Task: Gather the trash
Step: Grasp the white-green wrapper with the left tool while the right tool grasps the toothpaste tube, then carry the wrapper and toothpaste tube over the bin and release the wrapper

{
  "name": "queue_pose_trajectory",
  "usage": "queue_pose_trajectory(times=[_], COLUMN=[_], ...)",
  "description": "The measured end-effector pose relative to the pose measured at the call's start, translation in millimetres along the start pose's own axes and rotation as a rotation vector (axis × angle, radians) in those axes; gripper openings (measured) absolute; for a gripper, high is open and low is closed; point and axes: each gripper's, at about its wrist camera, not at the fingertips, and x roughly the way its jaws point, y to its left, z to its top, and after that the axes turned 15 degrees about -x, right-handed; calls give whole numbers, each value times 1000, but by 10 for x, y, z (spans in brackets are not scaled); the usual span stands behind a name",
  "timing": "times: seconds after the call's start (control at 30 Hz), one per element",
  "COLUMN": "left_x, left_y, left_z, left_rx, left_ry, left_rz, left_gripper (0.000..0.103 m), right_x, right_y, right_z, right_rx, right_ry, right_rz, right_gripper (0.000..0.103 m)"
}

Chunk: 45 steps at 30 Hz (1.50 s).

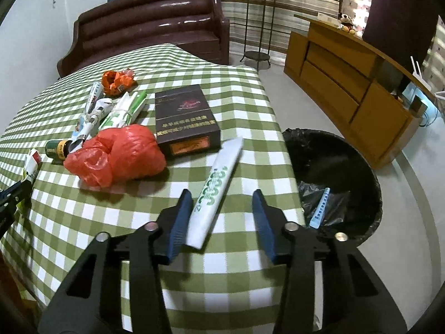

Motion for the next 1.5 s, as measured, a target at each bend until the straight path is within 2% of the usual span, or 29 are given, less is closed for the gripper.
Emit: queue_pose_trajectory(times=[0.13, 0.23, 0.53, 0.83, 1.07, 1.37, 1.5], left_x=[4, 8, -41, -301, -489, -482, -432], left_y=[-8, -18, -41, -251, -767, -1666, -2009], left_z=[-2, -3, -22, 29, 95, 6, -44], left_rx=[2, 0, -1, 16, 77, 182, 225], left_ry=[-2, -3, -6, -55, -91, -93, -89], left_rz=[-8, -11, -26, -93, -198, -331, -362], left_gripper=[18, 18, 18, 18, 18, 18, 18], right_x=[-34, -44, -119, -290, -419, -470, -433], right_y=[-9, -14, -99, -317, -696, -1143, -1286], right_z=[-27, -36, -64, -81, -125, -258, -316], right_rx=[-12, -20, 1, 39, 83, 137, 160], right_ry=[-9, -16, -45, -93, -129, -143, -142], right_rz=[-6, -14, 1, -19, -85, -144, -152], right_gripper=[24, 15, 13, 13, 13, 13, 13])
